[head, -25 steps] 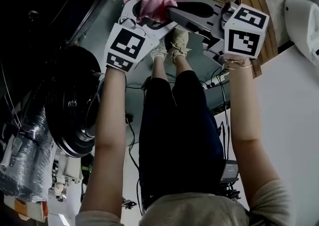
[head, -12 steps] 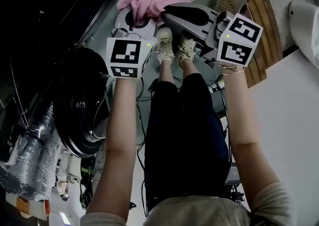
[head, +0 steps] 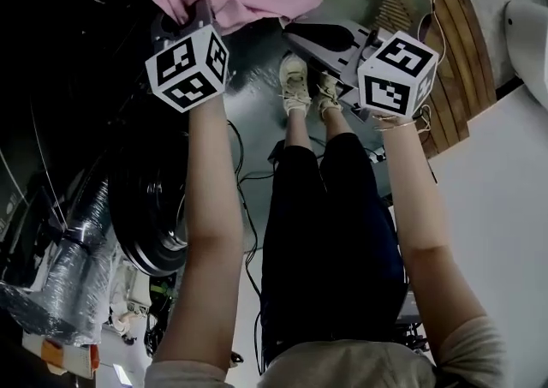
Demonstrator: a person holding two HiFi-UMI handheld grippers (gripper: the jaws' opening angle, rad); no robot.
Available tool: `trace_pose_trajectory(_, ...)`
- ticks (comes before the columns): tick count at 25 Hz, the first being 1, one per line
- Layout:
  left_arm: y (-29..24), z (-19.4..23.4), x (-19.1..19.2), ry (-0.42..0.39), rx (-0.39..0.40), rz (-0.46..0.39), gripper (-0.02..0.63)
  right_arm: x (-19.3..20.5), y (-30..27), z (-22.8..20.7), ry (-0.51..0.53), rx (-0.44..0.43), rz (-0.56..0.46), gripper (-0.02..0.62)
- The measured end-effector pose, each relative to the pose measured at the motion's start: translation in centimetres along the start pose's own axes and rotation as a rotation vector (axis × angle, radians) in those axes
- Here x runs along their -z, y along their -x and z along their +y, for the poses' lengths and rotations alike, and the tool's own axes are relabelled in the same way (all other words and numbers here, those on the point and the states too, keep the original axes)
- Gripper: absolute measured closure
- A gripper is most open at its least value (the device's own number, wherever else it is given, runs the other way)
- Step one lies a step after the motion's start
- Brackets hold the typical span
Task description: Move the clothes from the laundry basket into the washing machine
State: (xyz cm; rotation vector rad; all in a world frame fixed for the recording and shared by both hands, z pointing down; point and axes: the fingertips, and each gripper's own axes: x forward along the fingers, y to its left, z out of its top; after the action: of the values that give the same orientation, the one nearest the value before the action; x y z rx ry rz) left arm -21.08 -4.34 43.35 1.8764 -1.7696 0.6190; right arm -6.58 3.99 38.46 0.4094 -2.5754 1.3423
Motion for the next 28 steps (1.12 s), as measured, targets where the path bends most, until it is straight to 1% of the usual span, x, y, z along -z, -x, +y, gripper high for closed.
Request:
trace_pose_trajectory(3,-0.8,5.0,-1.5,0.088,-0.162,-0.084,0.514,0.4,-0.5,-0.9,-0.031,0.024,-0.014,0.560)
trace_pose_trajectory(4,-1.0,6.4,-1.8,0.102,-0.209,-0.104,0.514,0.6,-0.7,-1.1,-0.041,0.020,-0.017,0.560)
trace_pose_trajectory(5,-1.3,7.4,-2.3,0.094,-0.242,-0.118,0.514,0.7,-0.9,-1.2,-0.049,0.014,-0.018,0.561)
trace_pose_trajectory(6,-1.6,7.9,-2.9,0.064,-0.264,-0.130,0.514,0.9,-1.0,-1.4,-0.053,0.008,-0.016,0.561)
trace_pose_trajectory(9,-2.2,8.7,-4.9,-0.064,-0.330,-0.172,0.514,1.4,-1.0,-1.7,-0.053,0.007,-0.009,0.561)
trace_pose_trajectory(10,-2.3,9.2,-5.4,-0.081,-0.359,-0.183,0.514,1.5,-1.0,-1.7,-0.057,0.006,-0.015,0.563)
trace_pose_trajectory(13,-3.0,11.2,-7.4,-0.076,-0.442,-0.219,0.514,1.8,-1.0,-1.7,-0.079,-0.002,-0.035,0.565)
trace_pose_trajectory(15,-3.7,12.0,-8.4,-0.083,-0.458,-0.240,0.514,2.8,-1.1,-1.3,-0.099,-0.016,-0.009,0.565)
trace_pose_trajectory(16,-4.4,12.3,-8.1,-0.079,-0.450,-0.231,0.512,3.4,-1.2,-0.8,-0.107,-0.027,0.015,0.565)
trace_pose_trajectory(19,-6.9,12.6,-5.4,-0.011,-0.423,-0.133,0.511,4.9,-1.4,0.5,-0.101,-0.045,0.067,0.565)
trace_pose_trajectory(20,-6.9,12.7,-4.8,0.012,-0.434,-0.107,0.508,5.2,-1.4,0.8,-0.094,-0.035,0.070,0.565)
trace_pose_trajectory(22,-5.8,12.7,-4.2,0.064,-0.463,-0.098,0.488,5.7,-1.2,1.2,-0.088,-0.019,0.066,0.565)
trace_pose_trajectory(23,-5.0,12.7,-4.0,0.098,-0.475,-0.106,0.443,6.0,-1.0,1.5,-0.093,-0.021,0.066,0.565)
trace_pose_trajectory(24,-4.2,12.8,-3.8,0.134,-0.485,-0.119,0.363,6.2,-0.9,1.7,-0.101,-0.026,0.068,0.565)
trace_pose_trajectory(25,-3.4,12.9,-3.6,0.168,-0.487,-0.138,0.299,6.3,-0.8,1.7,-0.111,-0.028,0.069,0.565)
trace_pose_trajectory(27,-1.9,12.5,-3.3,0.217,-0.470,-0.169,0.282,6.6,-0.6,1.7,-0.128,-0.015,0.063,0.565)
trace_pose_trajectory(28,-1.2,11.9,-2.9,0.228,-0.457,-0.171,0.279,6.7,-0.4,1.7,-0.136,-0.007,0.055,0.565)
